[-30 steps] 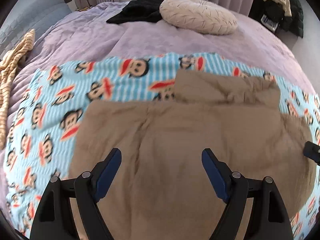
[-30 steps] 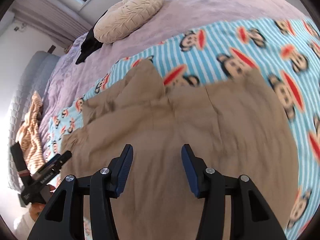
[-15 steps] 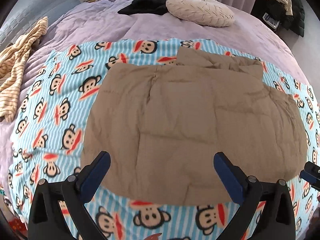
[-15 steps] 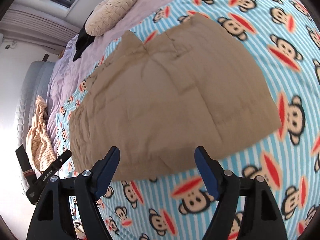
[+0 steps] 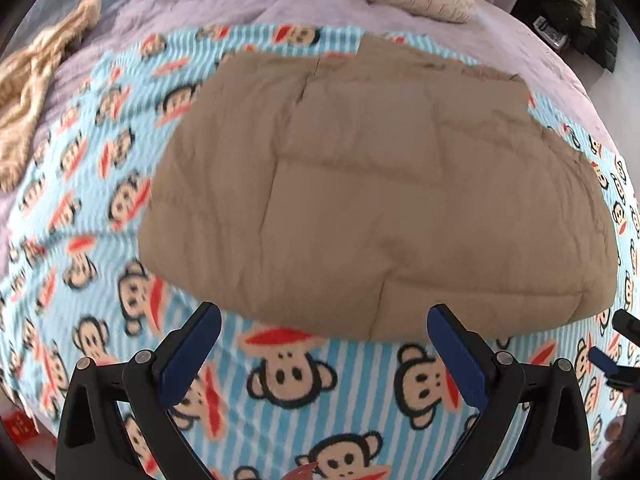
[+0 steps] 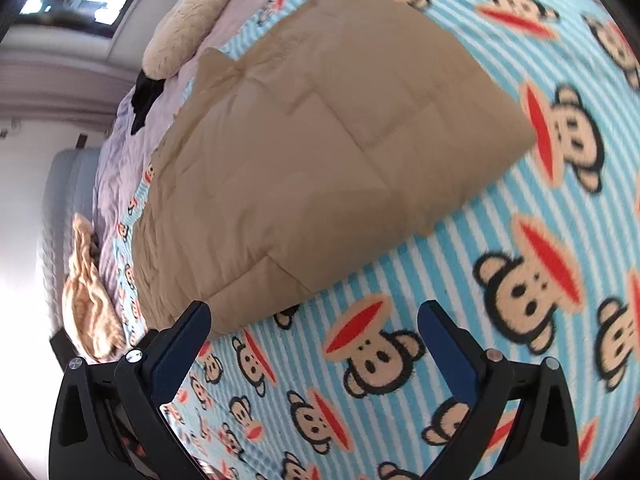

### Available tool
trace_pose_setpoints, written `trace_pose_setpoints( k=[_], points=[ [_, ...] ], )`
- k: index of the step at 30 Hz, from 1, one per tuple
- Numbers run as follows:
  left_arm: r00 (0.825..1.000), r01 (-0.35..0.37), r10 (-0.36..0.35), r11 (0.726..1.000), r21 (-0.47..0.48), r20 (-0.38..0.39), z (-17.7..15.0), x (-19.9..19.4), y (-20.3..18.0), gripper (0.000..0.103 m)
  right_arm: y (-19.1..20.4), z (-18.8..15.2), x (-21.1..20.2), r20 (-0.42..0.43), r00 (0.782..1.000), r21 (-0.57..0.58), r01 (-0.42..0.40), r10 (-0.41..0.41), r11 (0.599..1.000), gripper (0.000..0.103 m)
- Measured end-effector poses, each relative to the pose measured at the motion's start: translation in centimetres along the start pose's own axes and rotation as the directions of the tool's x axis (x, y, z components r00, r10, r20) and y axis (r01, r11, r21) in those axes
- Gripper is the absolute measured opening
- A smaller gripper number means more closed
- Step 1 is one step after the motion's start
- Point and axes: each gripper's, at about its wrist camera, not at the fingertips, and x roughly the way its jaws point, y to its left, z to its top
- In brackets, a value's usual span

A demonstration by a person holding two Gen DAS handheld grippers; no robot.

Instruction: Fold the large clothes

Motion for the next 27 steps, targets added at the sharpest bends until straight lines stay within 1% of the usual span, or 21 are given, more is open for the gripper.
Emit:
trace_pose_setpoints(
  k=[2, 6, 8, 9, 11, 12, 14, 16, 17, 18, 21, 25, 27],
  points=[
    [0.999, 0.024, -0.025, 0.999, -0.037, -0.023, -0.6, 0.6, 0.9, 0.103, -0.7, -0.3, 0.6, -0.001, 1.0, 0.036, -0.019, 0.019, 0.999, 0.103],
    [0.999, 0.043, -0.046, 0.993, -0.111, -0.026, -1.2, 1.3, 3.0, 0.103, -1.6, -0.5, 2.0, 0.005, 0.998, 0.096, -0.06, 0.059, 0.994, 0.103],
    [0.996, 0.081, -0.087, 0.981, -0.176, -0.026, -1.4, 1.7, 4.5, 0.103, -1.7, -0.4, 2.5, -0.008, 0.996, 0.122, -0.086, 0.087, 0.989, 0.103],
    [0.992, 0.118, -0.127, 0.97, -0.211, -0.027, -1.4, 2.0, 5.3, 0.103, -1.8, -0.3, 2.8, -0.015, 0.994, 0.133, -0.102, 0.105, 0.986, 0.103],
    [0.971, 0.227, -0.241, 0.934, -0.276, -0.016, -1.5, 2.6, 6.7, 0.103, -2.0, 0.1, 3.1, -0.018, 0.99, 0.152, -0.134, 0.138, 0.979, 0.103],
    [0.957, 0.277, -0.291, 0.91, -0.31, 0.002, -1.6, 2.8, 7.4, 0.103, -2.2, 0.2, 3.2, -0.014, 0.988, 0.162, -0.151, 0.156, 0.975, 0.103],
    [0.933, 0.347, -0.358, 0.87, -0.351, 0.037, -1.6, 3.2, 8.4, 0.103, -2.8, 0.6, 3.5, 0.006, 0.979, 0.192, -0.199, 0.202, 0.961, 0.103],
    [0.919, 0.383, -0.389, 0.847, -0.369, 0.062, -1.6, 3.7, 9.0, 0.103, -3.5, 0.9, 3.8, 0.025, 0.97, 0.215, -0.241, 0.242, 0.946, 0.103],
    [0.915, 0.394, -0.397, 0.84, -0.372, 0.073, -1.5, 4.0, 9.1, 0.103, -3.8, 1.0, 4.0, 0.035, 0.964, 0.226, -0.265, 0.264, 0.937, 0.103],
    [0.913, 0.401, -0.401, 0.838, -0.372, 0.081, -1.4, 4.3, 9.2, 0.103, -4.0, 1.1, 4.2, 0.043, 0.958, 0.235, -0.284, 0.282, 0.93, 0.103],
    [0.913, 0.403, -0.395, 0.842, -0.36, 0.099, -0.5, 5.2, 9.4, 0.103, -4.5, 1.5, 4.9, 0.056, 0.946, 0.246, -0.323, 0.319, 0.914, 0.103],
    [0.914, 0.401, -0.393, 0.85, -0.341, 0.098, 0.6, 6.8, 9.1, 0.103, -4.4, 1.8, 5.7, 0.07, 0.936, 0.229, -0.353, 0.346, 0.907, 0.103],
    [0.915, 0.401, -0.393, 0.847, -0.348, 0.097, 1.1, 7.7, 9.1, 0.103, -4.1, 2.3, 6.1, 0.076, 0.93, 0.225, -0.367, 0.359, 0.903, 0.103]
  ],
)
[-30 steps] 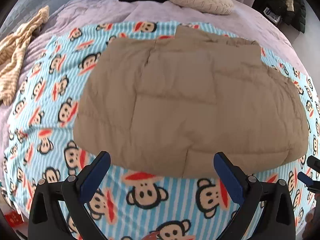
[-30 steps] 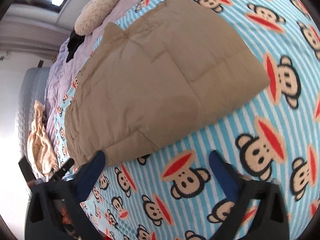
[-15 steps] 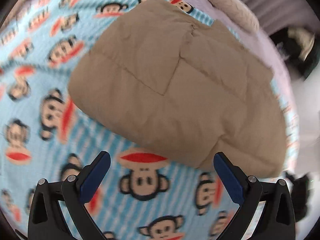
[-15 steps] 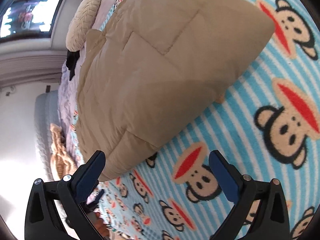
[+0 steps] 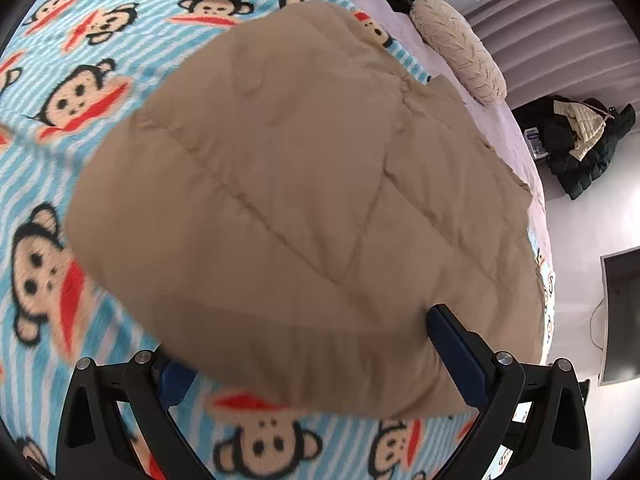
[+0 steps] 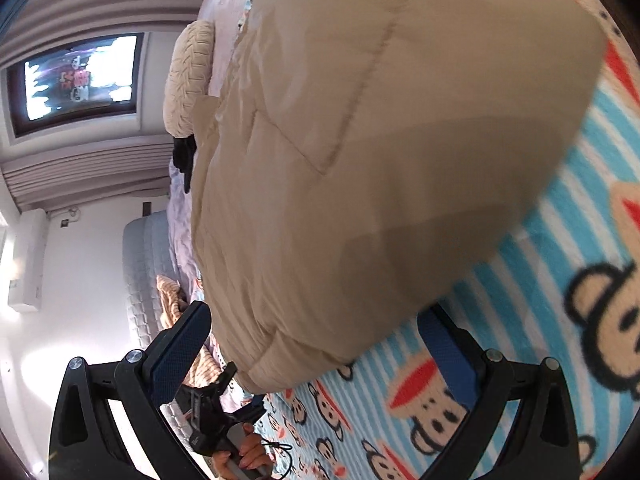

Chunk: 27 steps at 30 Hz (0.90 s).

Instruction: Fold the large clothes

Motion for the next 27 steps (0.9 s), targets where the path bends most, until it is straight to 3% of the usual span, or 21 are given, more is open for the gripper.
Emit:
trace_pose_setpoints(
  k=[7, 9, 10, 11, 12, 14, 15, 18, 23, 27],
  points=[
    [0.998, 0.041, -0.036, 0.989, -0.14, 0.044, 2.4, 2.5, 1.7, 0.102, 1.1, 1.7, 2.5, 0.017, 0.999, -0.015, -0.034, 0.034, 0.999, 0.103],
    [0.998, 0.044, -0.035, 0.985, -0.165, 0.06, 2.7, 2.5, 1.8, 0.082, 1.1, 2.0, 3.2, 0.017, 0.999, -0.004, -0.035, 0.035, 0.999, 0.102],
    [0.997, 0.064, -0.055, 0.984, -0.165, 0.058, 2.7, 2.4, 1.7, 0.062, 0.9, 2.1, 3.3, 0.02, 0.999, 0.009, -0.033, 0.033, 0.999, 0.101],
    [0.996, 0.083, -0.074, 0.983, -0.162, 0.059, 2.7, 2.1, 1.8, 0.043, 0.7, 2.2, 3.3, 0.025, 0.999, 0.037, -0.041, 0.04, 0.999, 0.089],
    [0.994, 0.1, -0.091, 0.984, -0.147, 0.066, 2.7, 1.6, 1.6, 0.037, 0.3, 2.3, 3.3, 0.021, 0.999, 0.06, -0.047, 0.046, 0.997, 0.056],
    [0.994, 0.085, -0.078, 0.993, -0.08, 0.082, 2.6, 0.5, 0.7, 0.024, -0.5, 2.4, 3.3, 0.006, 0.997, 0.105, -0.072, 0.072, 0.992, 0.041],
    [0.994, 0.075, -0.071, 0.996, -0.052, 0.089, 2.5, 0.0, 0.3, 0.024, -0.5, 2.4, 3.2, 0.004, 0.997, 0.1, -0.083, 0.083, 0.991, 0.033],
    [0.992, 0.052, -0.055, 0.998, 0.031, 0.116, 1.5, -2.0, -1.5, 0.022, 0.1, 2.3, 2.4, -0.011, 0.996, 0.059, -0.087, 0.088, 0.994, 0.026],
    [0.991, 0.04, -0.048, 0.997, 0.068, 0.125, -0.8, -4.9, -2.6, 0.022, 1.4, 1.6, 0.0, -0.046, 0.994, -0.021, -0.096, 0.095, 0.995, 0.024],
    [0.996, 0.013, -0.022, 0.994, 0.111, 0.082, -4.0, -7.0, -2.1, 0.022, 1.4, -0.4, -2.3, -0.078, 0.994, -0.065, -0.08, 0.075, 0.995, 0.024]
  ],
)
